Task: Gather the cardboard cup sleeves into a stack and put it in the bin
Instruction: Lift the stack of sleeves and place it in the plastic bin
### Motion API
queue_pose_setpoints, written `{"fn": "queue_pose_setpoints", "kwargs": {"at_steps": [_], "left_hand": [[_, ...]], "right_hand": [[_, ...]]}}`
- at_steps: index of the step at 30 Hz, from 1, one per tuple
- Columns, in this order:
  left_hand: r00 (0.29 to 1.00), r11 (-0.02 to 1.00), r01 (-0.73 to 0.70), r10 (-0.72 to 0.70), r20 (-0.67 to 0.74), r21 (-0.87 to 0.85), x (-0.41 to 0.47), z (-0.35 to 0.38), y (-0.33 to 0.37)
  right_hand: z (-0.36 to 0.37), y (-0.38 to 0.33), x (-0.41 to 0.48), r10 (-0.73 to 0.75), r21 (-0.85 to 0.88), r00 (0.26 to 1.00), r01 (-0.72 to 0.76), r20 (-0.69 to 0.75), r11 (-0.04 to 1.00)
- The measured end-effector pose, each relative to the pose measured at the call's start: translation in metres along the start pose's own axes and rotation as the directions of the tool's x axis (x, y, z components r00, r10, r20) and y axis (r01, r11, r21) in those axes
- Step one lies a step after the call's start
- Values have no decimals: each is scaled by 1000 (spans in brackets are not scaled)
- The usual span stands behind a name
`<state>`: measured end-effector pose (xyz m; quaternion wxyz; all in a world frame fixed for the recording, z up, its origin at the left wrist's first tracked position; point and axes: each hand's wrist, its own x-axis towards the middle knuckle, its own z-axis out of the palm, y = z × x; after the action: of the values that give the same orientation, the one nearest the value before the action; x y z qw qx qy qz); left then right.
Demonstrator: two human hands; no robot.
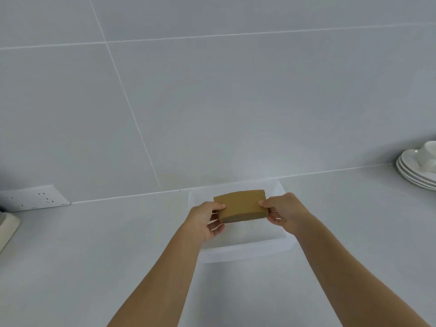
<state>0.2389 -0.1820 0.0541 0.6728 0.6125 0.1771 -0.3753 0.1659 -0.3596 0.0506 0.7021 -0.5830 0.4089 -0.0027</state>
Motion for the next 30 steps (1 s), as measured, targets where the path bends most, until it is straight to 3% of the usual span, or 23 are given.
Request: {"fn": "queue_pose_setpoints", "kwargs": {"at_steps": [7, 16, 22, 30], "left_hand": [[992, 999, 7, -2, -127, 39, 36, 6, -4], [984, 999, -29, 31, -175, 18, 64, 9, -12], [961, 990, -76, 104, -256, 119, 78, 9, -17], [955, 991, -62, 93, -281, 115, 83, 7, -18]], "right_hand": [[11, 11, 39, 33, -56, 999, -33, -1, 998], [18, 21, 64, -6, -145, 999, 1, -37, 989], [20, 21, 68, -32, -247, 999, 21, -39, 969], [23, 22, 63, -63, -347, 997, 45, -39, 937]]}}
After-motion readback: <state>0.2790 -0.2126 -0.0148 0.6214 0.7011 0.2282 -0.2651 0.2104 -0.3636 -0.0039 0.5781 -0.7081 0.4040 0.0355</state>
